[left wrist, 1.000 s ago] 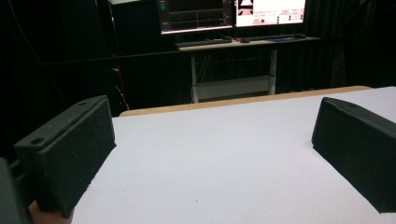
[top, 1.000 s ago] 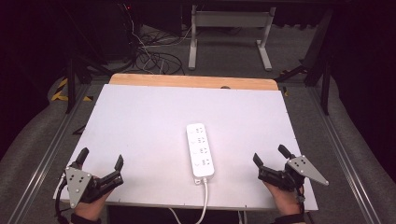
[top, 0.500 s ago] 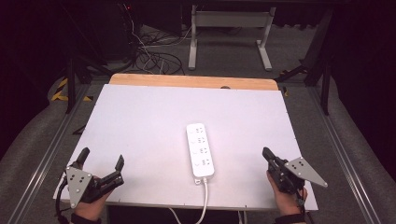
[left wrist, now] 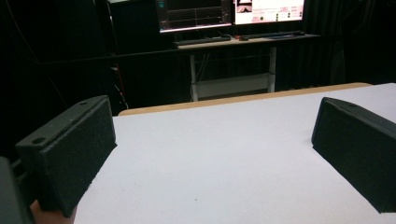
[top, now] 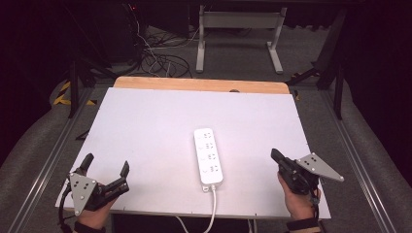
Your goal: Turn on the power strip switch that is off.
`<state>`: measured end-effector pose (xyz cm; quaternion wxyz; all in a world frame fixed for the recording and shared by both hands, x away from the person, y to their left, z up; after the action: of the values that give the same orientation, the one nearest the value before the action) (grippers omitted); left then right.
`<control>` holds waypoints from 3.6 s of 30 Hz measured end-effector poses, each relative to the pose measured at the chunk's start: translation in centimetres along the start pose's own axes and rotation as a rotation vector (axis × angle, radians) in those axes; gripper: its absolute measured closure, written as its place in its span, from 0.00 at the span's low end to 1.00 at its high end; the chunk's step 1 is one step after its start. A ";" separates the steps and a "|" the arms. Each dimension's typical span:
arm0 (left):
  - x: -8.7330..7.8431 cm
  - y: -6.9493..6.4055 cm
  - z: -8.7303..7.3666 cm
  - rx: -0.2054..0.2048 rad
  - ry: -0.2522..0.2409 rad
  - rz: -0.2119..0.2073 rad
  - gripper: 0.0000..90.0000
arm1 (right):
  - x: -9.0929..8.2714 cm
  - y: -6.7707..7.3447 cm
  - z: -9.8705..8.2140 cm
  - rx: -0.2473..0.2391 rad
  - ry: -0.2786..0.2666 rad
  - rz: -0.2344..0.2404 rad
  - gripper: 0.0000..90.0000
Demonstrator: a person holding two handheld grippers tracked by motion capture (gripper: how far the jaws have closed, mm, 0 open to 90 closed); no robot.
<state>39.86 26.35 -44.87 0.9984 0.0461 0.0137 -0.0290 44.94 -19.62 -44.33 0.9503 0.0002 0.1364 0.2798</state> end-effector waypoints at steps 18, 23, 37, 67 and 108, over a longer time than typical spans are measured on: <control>0.1 0.2 -0.1 0.000 0.004 0.005 0.00 | 7.0 8.4 4.6 -0.130 0.208 0.171 1.00; 0.0 0.2 -0.1 0.001 0.003 0.005 0.00 | 9.8 11.0 2.8 -0.188 0.361 0.215 1.00; 0.1 0.1 -0.2 0.003 0.011 0.000 0.00 | 13.2 14.4 -3.1 -0.267 0.684 0.287 1.00; 0.2 -0.2 -0.3 0.009 0.020 -0.008 0.00 | 13.2 14.0 -4.6 -0.252 0.658 0.257 1.00; 0.2 -0.1 -0.4 0.013 0.026 0.000 0.01 | 13.0 14.4 -4.8 -0.263 0.657 0.208 1.00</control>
<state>40.04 26.32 -45.27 0.9978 0.0532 0.0265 -0.0285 46.52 -0.90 -51.25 0.8142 -0.1981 0.3962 0.3752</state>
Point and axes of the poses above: each handheld gripper's, and its own axes: x roughly forward along the jaws, z roughly out of its top, y roughly to its left, the point moved 8 cm from there along x, roughly forward along the jaws, and after that the axes turned 5 degrees about z, right-handed, at the moved point
